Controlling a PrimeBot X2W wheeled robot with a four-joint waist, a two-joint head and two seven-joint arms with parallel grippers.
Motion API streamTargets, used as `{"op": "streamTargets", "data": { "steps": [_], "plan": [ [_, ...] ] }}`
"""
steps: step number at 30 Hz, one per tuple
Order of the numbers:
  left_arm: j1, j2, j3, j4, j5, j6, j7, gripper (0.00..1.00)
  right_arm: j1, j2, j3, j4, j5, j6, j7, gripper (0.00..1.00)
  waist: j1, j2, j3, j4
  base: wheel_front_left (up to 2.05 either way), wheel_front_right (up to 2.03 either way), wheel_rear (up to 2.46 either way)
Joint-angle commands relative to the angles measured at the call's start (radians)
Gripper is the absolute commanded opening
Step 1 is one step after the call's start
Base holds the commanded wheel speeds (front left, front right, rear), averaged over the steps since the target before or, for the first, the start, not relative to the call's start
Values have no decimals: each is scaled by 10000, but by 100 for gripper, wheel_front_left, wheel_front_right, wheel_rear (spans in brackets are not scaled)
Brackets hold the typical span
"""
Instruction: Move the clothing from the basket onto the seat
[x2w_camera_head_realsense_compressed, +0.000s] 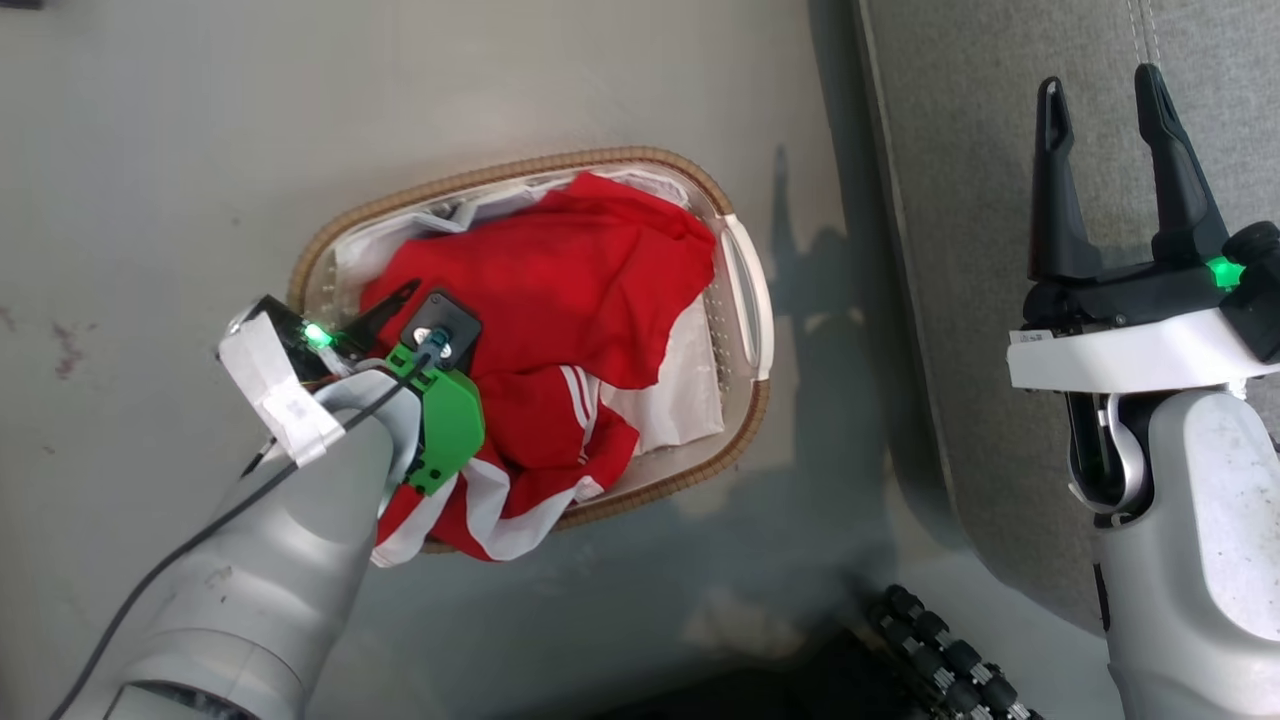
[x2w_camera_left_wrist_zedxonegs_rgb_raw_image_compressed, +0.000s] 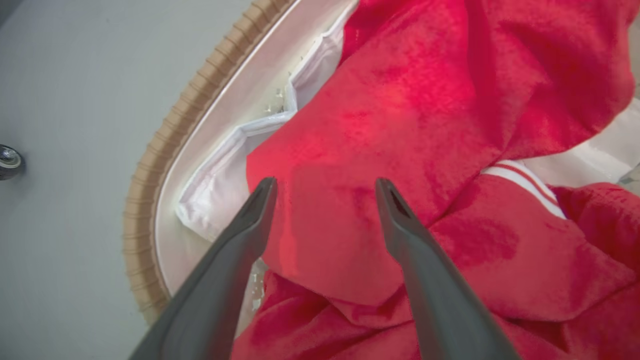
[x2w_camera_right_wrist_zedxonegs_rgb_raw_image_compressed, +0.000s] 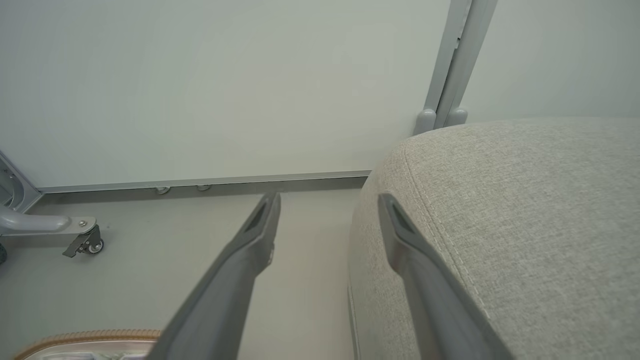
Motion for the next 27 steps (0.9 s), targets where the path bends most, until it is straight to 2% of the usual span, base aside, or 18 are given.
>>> {"op": "streamTargets", "data": {
  "steps": [1, 15, 16, 18, 19, 27],
  "plan": [
    [-245, 153, -27, 91, -3, 36, 129, 100, -144, -26, 48, -52, 50, -6, -53, 100, -1, -1, 355, -315, 0, 0, 0],
    [-516, 335, -256, 556, -130, 170, 1843, 100, -215, -29, 614, -61, 418, -6, -53, 100, -1, -1, 579, -659, 0, 0, 0],
    [-506, 337, -248, 559, -167, 165, 1909, 64, -214, -28, 639, -70, 445, -6, -53, 100, -1, -1, 590, -680, 0, 0, 0],
    [-519, 357, -247, 565, -238, 157, 1993, 13, -212, -28, 675, -73, 478, -6, -51, 100, -1, -1, 609, -719, 0, 0, 0],
    [-525, 360, -254, 570, -255, 154, 1988, 0, -209, -28, 679, -61, 464, -6, -53, 100, -1, -1, 607, -732, 0, 0, 0],
    [-372, 210, -362, 560, -376, 156, 1273, 0, -47, -29, 538, 151, 301, -6, -51, 100, -1, -1, 233, -594, 0, 0, 0]
  ]
}}
